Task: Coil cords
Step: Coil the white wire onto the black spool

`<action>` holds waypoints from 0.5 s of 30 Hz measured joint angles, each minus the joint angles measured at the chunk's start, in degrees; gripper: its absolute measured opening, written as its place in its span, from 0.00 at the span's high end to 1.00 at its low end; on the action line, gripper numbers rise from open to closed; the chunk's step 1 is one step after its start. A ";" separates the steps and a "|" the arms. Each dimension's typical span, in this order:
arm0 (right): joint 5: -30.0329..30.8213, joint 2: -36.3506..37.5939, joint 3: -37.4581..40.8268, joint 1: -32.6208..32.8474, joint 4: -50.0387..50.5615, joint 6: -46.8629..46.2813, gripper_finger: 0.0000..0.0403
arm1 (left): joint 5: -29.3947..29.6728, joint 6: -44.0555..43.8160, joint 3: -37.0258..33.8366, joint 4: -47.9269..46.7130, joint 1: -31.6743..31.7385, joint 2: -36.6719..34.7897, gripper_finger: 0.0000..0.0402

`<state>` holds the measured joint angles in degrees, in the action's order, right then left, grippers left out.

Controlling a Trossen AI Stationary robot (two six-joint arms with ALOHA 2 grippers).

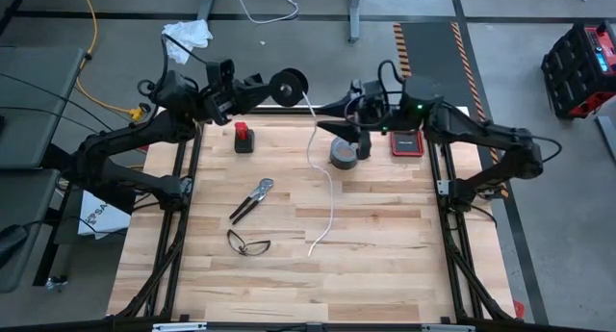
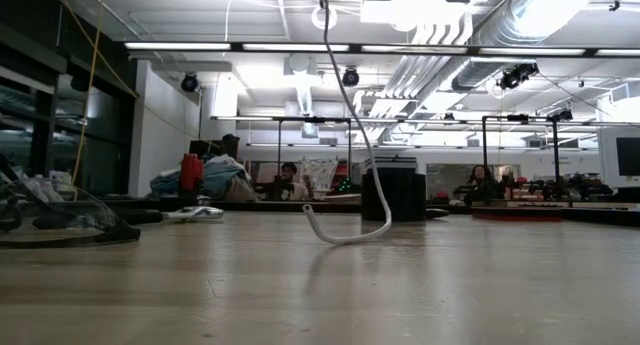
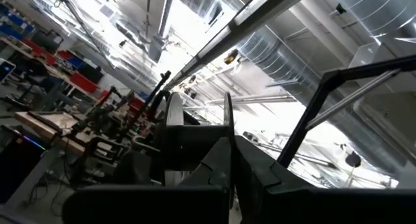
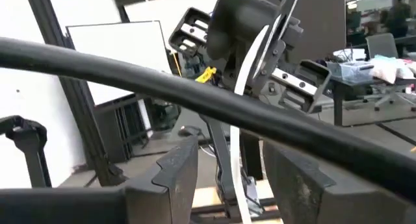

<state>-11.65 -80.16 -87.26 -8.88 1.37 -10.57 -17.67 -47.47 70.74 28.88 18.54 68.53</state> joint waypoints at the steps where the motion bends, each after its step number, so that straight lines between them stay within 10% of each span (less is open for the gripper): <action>1: -0.01 -0.39 0.00 0.00 -0.34 -0.18 0.58 | 0.08 0.00 0.00 -0.05 -0.18 0.00 1.00; 7: -0.03 -1.72 0.00 0.17 -2.27 -1.52 0.61 | 2.28 1.70 0.00 -0.24 -1.11 0.00 1.00; 15: 3.58 -1.66 0.00 3.97 -3.02 1.48 0.96 | 5.73 3.65 0.00 -0.44 -1.00 0.03 1.00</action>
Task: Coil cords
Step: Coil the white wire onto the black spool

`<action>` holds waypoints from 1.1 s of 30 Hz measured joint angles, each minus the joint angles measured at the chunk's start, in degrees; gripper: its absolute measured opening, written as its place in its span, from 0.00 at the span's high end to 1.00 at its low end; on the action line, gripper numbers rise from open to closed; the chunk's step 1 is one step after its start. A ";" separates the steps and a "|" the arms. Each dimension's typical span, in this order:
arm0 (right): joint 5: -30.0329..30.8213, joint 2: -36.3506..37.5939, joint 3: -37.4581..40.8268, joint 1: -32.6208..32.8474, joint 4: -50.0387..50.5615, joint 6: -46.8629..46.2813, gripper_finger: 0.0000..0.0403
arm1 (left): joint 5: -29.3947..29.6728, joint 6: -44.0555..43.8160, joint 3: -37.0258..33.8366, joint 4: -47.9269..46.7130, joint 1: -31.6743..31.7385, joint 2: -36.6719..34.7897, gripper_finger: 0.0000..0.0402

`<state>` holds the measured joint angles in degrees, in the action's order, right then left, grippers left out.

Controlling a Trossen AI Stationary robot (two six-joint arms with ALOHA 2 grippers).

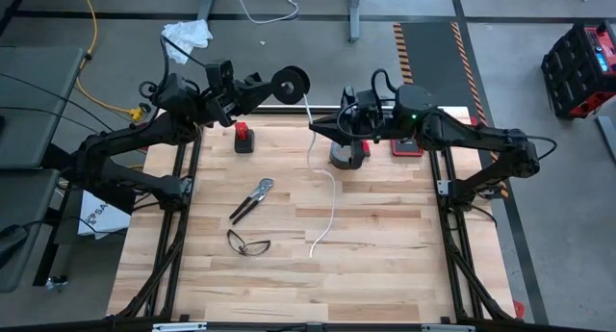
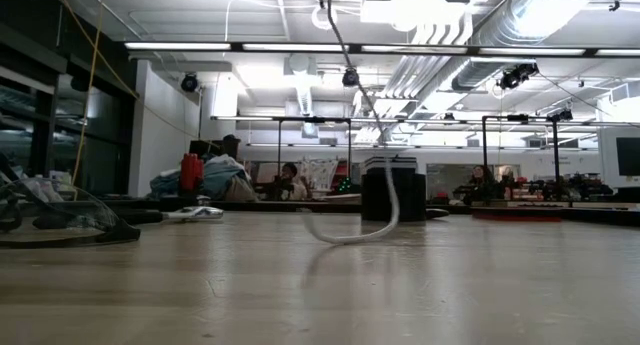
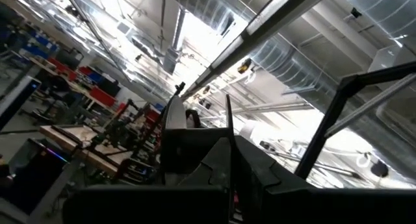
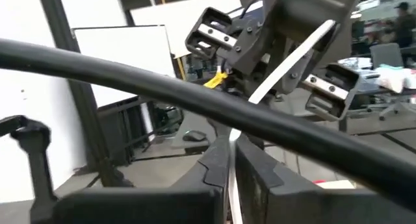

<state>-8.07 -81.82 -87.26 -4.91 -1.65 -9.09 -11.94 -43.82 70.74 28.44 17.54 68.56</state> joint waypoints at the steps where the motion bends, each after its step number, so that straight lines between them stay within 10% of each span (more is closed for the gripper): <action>1: 0.77 0.00 0.00 0.18 0.00 0.01 0.96 | 0.21 -0.01 0.00 0.02 0.00 0.05 1.00; 33: -1.60 -9.37 -0.04 0.08 -20.43 -1.31 0.96 | 14.31 -18.94 1.42 11.91 -11.06 3.80 1.00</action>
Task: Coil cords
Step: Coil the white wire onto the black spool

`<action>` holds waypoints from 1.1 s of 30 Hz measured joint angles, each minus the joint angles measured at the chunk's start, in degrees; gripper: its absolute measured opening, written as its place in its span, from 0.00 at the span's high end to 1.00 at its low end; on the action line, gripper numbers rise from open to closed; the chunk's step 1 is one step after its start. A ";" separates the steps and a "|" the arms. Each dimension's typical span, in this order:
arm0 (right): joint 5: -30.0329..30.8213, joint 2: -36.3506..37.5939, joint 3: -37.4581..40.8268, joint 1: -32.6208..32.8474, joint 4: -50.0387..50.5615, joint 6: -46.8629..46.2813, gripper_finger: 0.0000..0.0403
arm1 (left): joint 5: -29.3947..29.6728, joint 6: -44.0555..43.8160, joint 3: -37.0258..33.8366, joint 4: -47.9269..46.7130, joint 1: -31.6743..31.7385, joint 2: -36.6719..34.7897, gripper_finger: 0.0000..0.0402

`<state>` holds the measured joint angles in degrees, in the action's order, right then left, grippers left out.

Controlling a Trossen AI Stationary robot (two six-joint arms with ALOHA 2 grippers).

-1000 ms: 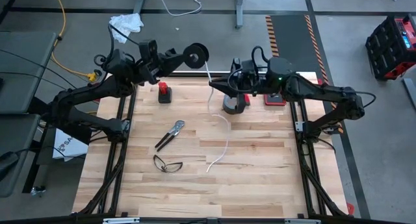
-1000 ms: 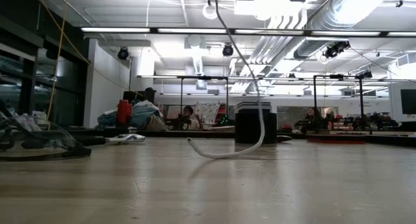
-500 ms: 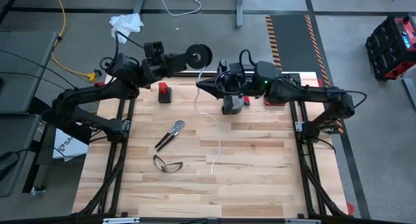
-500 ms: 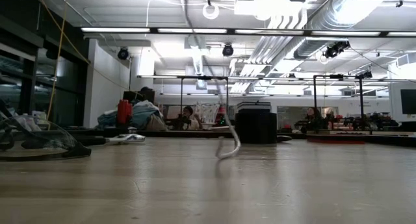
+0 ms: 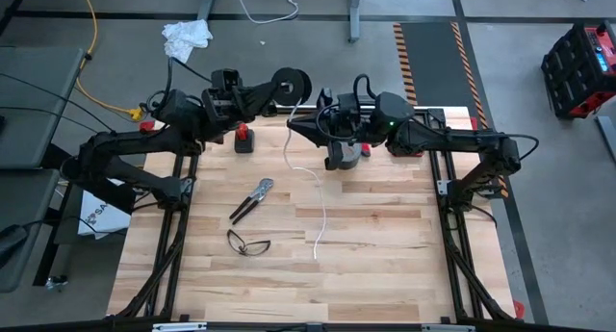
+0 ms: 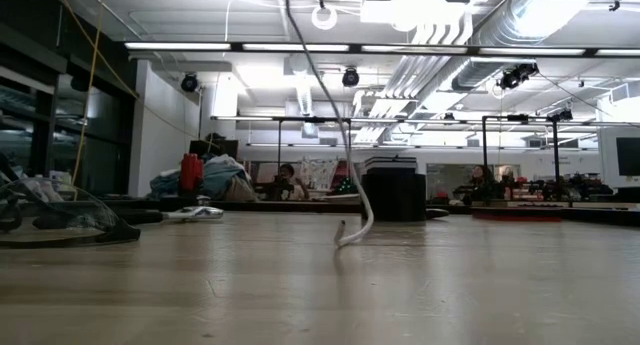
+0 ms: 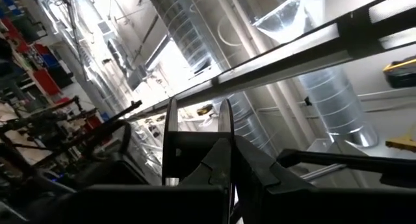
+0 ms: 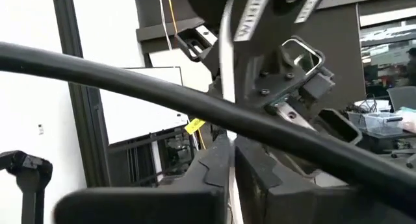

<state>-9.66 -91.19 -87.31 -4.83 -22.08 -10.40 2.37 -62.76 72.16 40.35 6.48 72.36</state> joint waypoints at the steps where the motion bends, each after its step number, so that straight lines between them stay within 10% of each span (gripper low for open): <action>1: -0.01 0.01 0.00 0.02 -0.13 0.16 0.94 | -0.17 0.00 0.44 -0.18 -0.16 0.09 1.00; 9: 0.15 -0.07 0.07 0.15 -1.27 -0.10 0.73 | -0.12 3.35 3.79 -0.24 -0.55 0.41 1.00; 33: -0.34 0.66 0.07 -0.03 0.01 -1.30 0.72 | -1.60 9.99 8.26 -3.28 -0.53 -0.13 1.00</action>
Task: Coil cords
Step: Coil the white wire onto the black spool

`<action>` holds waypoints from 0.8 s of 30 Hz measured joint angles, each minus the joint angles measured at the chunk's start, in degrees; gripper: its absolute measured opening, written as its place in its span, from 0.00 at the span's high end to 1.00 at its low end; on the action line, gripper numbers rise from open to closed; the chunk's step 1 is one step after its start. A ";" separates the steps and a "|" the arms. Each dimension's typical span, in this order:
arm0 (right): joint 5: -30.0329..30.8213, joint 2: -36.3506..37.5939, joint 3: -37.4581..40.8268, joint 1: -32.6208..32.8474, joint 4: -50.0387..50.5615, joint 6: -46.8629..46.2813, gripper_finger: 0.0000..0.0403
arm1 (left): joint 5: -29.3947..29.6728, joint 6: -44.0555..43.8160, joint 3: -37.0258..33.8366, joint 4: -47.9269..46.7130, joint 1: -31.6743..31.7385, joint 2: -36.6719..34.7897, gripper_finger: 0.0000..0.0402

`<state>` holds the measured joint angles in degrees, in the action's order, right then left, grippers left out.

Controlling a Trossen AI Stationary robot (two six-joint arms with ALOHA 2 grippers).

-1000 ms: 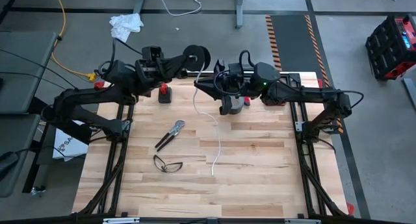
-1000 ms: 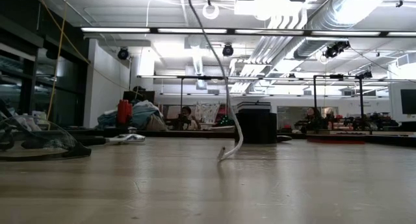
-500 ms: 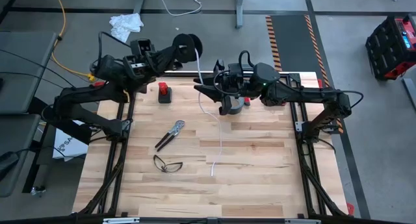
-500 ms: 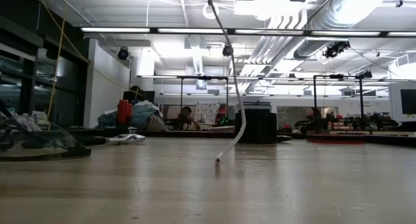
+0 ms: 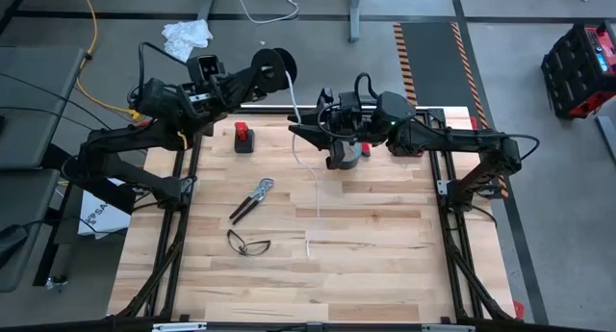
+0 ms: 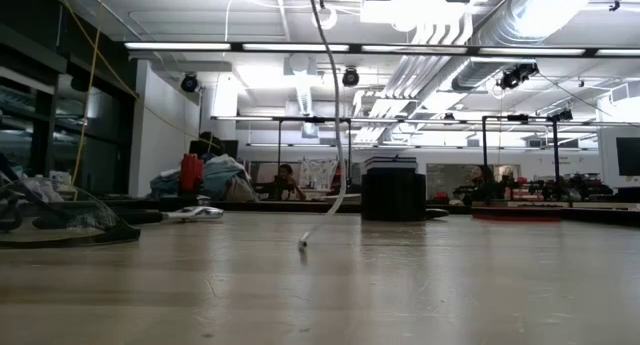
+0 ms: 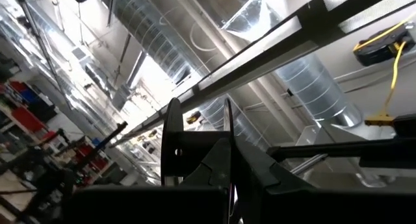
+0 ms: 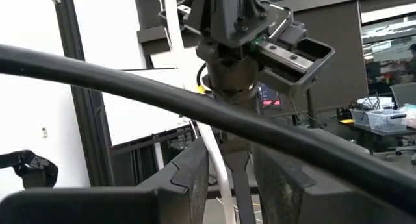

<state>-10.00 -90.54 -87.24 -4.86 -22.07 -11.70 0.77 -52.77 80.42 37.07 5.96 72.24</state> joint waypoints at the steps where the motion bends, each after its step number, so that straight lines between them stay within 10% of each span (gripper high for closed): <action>1: -0.01 0.08 -0.02 0.00 -0.03 0.11 0.72 | 0.13 0.54 0.00 -0.29 0.00 -0.21 1.00; 24: 0.87 1.83 -0.02 -0.01 4.05 1.50 0.72 | 2.98 5.46 0.00 -3.44 0.87 -2.44 1.00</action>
<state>-9.14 -88.71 -87.26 -4.87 -18.02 -10.21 3.75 -47.31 80.42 33.63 6.83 69.80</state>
